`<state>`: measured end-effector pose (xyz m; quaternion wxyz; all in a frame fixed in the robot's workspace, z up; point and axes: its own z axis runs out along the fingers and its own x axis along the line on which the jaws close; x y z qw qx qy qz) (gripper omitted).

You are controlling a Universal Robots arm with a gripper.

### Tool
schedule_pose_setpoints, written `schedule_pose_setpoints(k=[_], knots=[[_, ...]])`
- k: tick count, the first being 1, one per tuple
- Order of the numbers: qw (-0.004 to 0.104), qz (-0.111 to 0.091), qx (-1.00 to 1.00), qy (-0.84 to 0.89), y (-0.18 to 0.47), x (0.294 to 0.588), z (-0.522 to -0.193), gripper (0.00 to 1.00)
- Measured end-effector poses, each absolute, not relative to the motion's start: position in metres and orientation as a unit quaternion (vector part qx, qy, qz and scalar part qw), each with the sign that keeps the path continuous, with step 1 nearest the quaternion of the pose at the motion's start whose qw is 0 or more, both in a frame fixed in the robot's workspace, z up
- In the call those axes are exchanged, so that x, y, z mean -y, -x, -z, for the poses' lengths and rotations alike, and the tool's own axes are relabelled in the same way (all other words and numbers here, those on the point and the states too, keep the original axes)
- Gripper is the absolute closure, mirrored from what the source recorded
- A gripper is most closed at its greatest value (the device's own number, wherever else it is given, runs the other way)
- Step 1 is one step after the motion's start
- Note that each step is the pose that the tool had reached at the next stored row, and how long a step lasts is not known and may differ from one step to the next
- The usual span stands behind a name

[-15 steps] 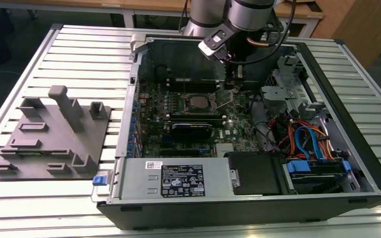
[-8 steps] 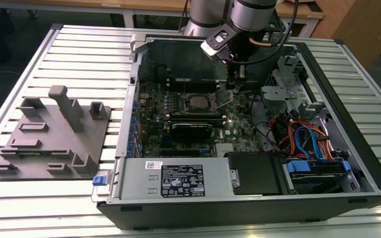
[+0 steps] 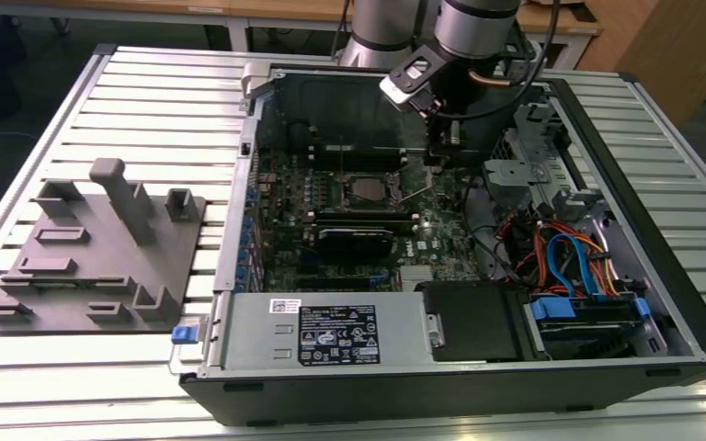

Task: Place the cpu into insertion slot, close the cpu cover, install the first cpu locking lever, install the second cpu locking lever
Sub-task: 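Close the cpu cover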

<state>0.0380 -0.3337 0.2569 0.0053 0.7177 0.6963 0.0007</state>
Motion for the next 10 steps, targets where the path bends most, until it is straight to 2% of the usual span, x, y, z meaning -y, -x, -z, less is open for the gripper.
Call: schedule_pose_setpoints(k=[10], knots=[[0.006, -0.001, -0.696, -0.718, -0.050, 0.332, -0.255, 0.90]])
